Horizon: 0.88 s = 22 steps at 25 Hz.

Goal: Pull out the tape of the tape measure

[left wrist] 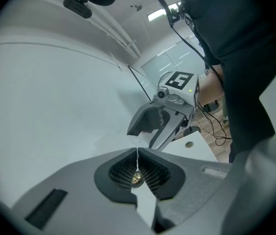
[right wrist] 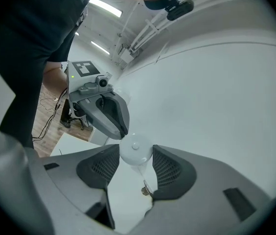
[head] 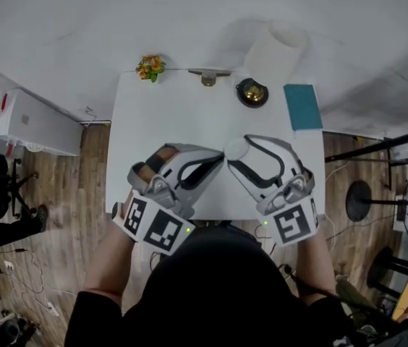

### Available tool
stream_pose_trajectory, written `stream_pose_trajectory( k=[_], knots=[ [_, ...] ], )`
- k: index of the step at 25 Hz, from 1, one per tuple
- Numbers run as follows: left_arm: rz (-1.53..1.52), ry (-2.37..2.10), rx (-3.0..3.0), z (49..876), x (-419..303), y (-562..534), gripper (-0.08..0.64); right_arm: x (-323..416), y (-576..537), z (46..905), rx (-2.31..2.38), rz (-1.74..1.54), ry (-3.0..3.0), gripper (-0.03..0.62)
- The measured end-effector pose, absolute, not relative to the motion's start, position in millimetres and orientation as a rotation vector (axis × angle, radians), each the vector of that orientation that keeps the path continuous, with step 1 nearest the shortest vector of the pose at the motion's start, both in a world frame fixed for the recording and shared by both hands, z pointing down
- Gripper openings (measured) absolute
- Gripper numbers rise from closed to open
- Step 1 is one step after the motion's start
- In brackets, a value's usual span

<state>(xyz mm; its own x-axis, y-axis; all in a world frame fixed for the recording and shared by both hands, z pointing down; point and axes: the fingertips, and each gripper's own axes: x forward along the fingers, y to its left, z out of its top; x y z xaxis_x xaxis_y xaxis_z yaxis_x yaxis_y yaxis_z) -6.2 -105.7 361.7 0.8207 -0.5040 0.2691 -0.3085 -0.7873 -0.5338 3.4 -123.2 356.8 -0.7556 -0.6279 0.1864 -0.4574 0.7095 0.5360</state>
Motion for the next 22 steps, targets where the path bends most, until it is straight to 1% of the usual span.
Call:
stream_pose_trajectory(
  k=[14, 22],
  knots=[
    [-0.562, 0.680, -2.474, 350.9, -23.4, -107.1, 0.011, 16.1, -132.5, 352.1, 0.972, -0.576, -2.597, 0.219],
    [-0.539, 0.688, -2.448, 342.9, -25.4, -104.3, 0.011, 17.6, -134.3, 343.0, 1.002, -0.600, -2.610, 0.219]
  ],
)
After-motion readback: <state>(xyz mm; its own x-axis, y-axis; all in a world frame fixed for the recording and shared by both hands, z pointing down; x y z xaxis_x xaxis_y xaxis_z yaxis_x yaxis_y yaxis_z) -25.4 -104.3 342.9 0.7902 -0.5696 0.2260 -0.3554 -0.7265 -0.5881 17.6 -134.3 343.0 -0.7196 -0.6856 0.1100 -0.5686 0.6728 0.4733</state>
